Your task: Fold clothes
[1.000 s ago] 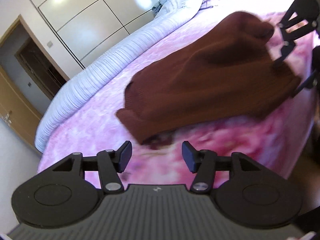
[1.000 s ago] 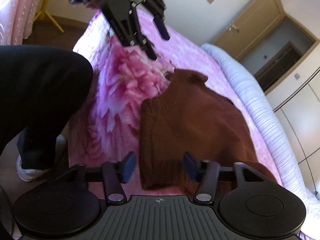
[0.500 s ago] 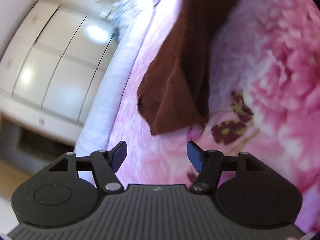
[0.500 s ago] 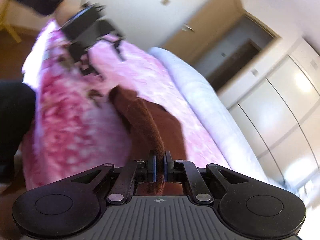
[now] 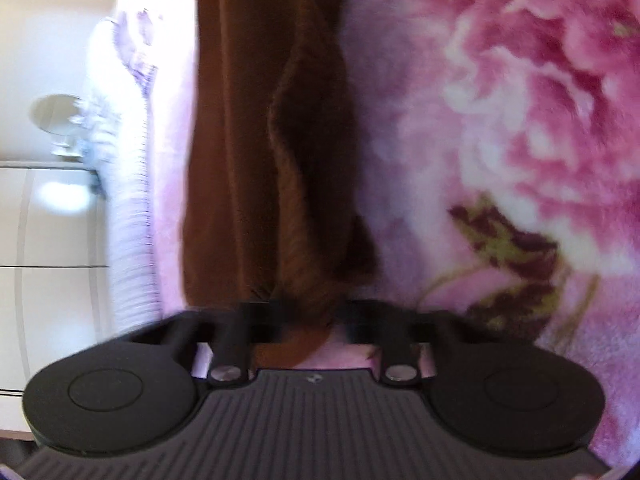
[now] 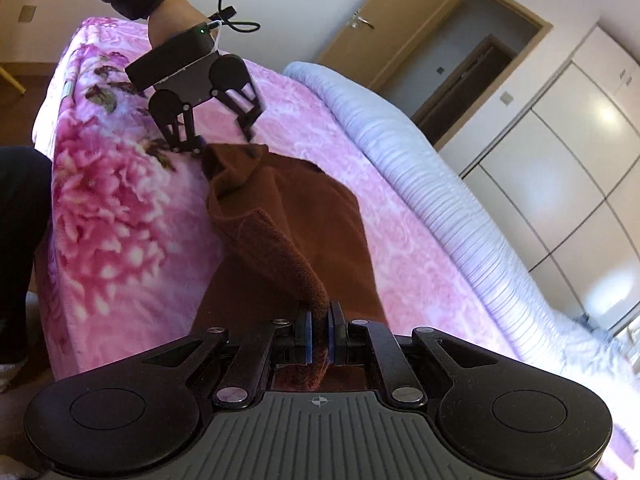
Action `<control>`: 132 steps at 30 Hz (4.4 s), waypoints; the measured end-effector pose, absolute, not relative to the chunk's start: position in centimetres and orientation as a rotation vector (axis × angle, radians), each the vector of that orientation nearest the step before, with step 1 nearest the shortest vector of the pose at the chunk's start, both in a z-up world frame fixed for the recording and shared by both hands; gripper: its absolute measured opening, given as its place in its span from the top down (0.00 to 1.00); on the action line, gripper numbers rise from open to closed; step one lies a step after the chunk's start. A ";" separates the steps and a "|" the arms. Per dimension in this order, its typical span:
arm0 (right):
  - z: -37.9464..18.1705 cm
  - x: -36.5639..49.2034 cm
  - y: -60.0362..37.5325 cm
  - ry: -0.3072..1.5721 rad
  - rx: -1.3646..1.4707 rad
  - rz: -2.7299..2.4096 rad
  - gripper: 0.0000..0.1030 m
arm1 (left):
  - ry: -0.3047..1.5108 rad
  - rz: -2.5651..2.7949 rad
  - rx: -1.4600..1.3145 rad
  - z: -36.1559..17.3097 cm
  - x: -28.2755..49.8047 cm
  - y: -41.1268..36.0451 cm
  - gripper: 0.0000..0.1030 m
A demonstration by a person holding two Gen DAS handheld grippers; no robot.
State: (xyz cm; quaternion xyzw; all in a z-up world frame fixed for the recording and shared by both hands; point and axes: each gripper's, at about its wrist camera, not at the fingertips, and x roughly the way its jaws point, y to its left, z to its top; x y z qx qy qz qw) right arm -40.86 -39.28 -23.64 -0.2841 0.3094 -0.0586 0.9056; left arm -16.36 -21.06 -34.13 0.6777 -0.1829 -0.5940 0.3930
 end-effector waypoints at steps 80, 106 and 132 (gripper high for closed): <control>-29.5 -47.2 -37.2 0.774 -0.440 -0.229 0.49 | 0.443 -1.197 0.693 -29.4 -30.2 -13.5 0.43; -30.8 -48.5 -39.0 0.747 -0.686 -0.437 0.99 | 0.316 -0.931 0.854 -29.3 -29.5 -13.6 0.95; -27.8 -55.1 -39.3 0.934 -0.355 -0.451 0.98 | 0.415 -1.200 0.932 -27.6 -30.1 -7.7 0.78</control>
